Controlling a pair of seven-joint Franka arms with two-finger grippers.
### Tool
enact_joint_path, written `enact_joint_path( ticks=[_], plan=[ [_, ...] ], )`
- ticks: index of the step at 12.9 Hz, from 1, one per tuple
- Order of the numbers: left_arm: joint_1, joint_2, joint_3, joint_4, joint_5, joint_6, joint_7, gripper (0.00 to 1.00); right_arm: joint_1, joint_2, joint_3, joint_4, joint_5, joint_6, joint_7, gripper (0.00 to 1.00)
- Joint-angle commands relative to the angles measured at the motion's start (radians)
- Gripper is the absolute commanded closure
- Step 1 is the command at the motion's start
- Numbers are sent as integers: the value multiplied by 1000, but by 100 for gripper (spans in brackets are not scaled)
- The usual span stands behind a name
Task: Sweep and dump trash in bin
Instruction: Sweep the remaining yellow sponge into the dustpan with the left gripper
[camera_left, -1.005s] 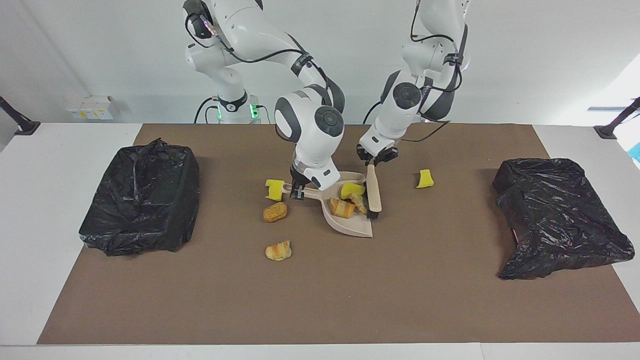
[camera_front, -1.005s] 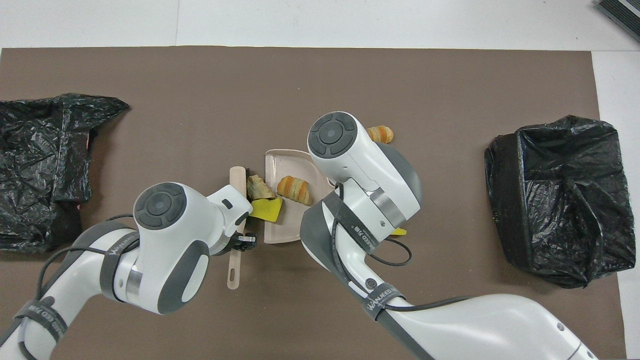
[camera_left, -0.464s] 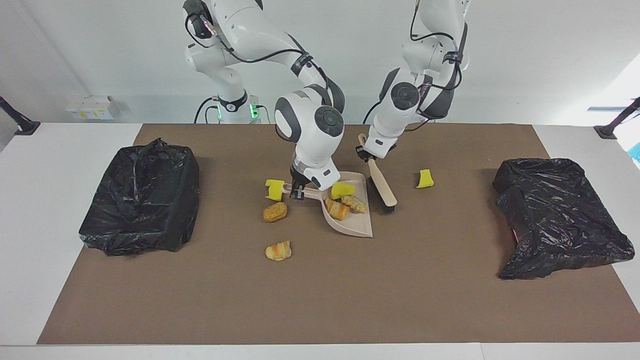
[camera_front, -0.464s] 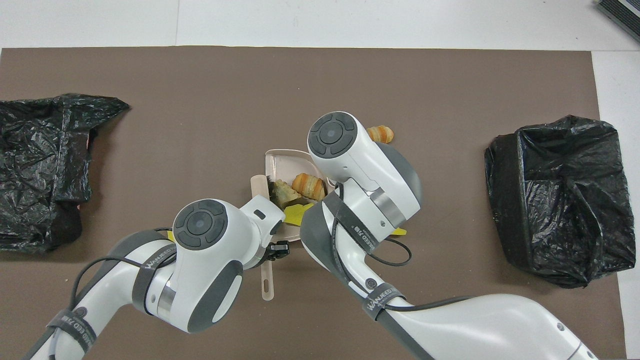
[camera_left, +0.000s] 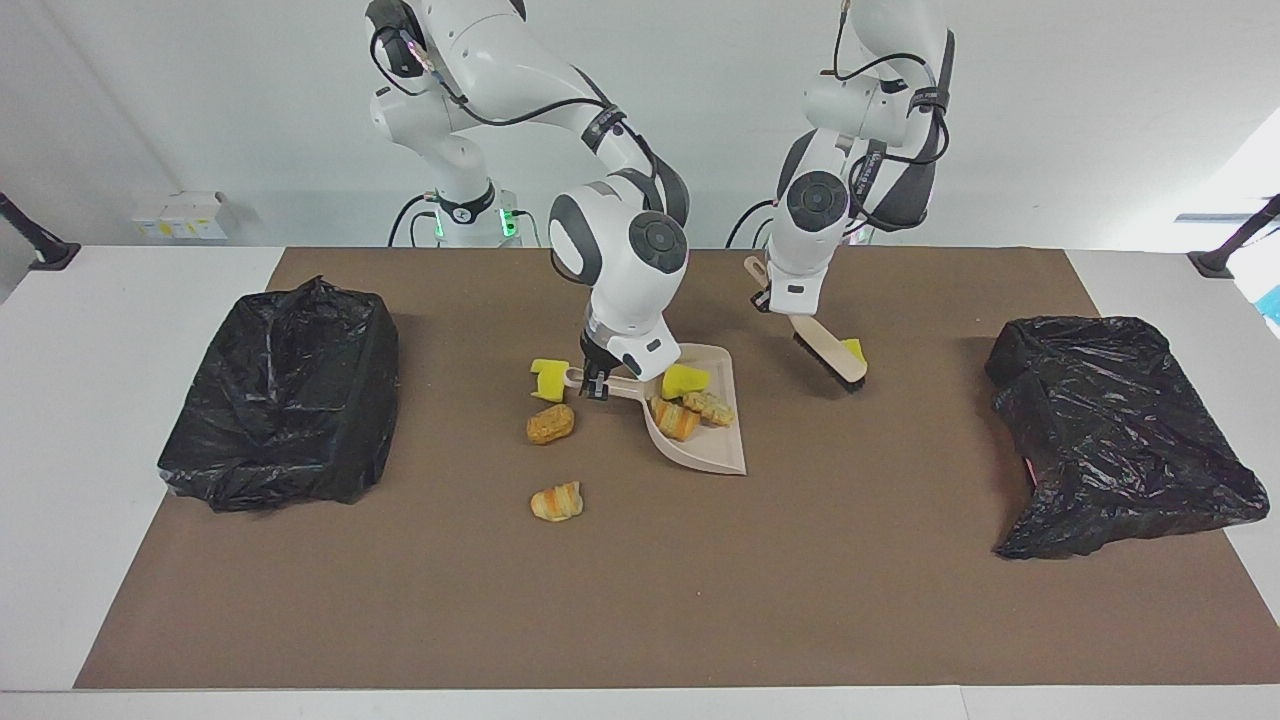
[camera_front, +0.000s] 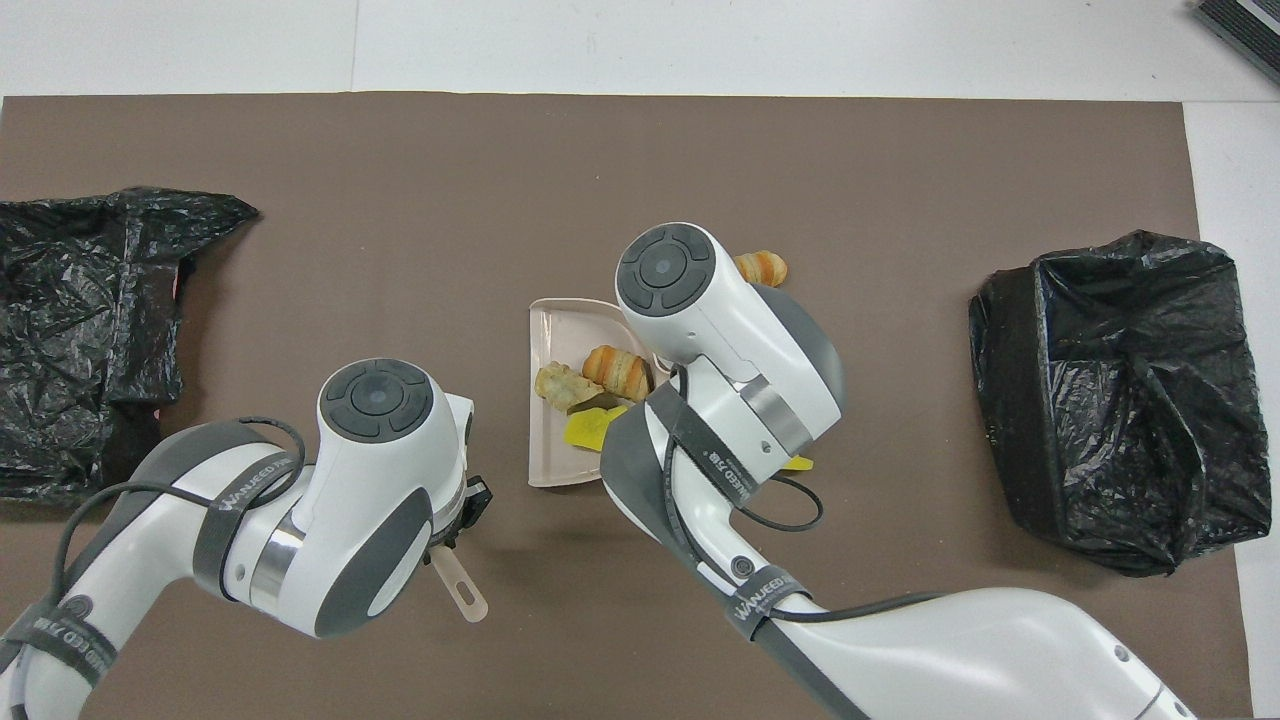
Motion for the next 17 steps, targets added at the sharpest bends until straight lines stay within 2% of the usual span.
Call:
enact_joint_path(
  ticks=[1,5,7,10,13,17],
  plan=[
    [3,-83,-5,-77,42,-95,-97,100,-8,6,6,7,-8,16,-14,100],
    [9,-215,-7,-292,42,34,-89,100,-10,6,7,4,0,27,-14,100],
    [8,-206,-8,-349,40,156,-68,100,-10,7,7,1,0,32,-12,100],
    [11,-151,-7,-324,26,306,94,100,-7,10,7,1,0,36,-11,100],
    [11,-131,-7,-308,17,378,268,100,-5,12,7,-1,-2,36,6,100],
    [9,-48,-8,-228,-73,527,482,100,-2,10,7,-1,-2,36,17,100]
  ],
)
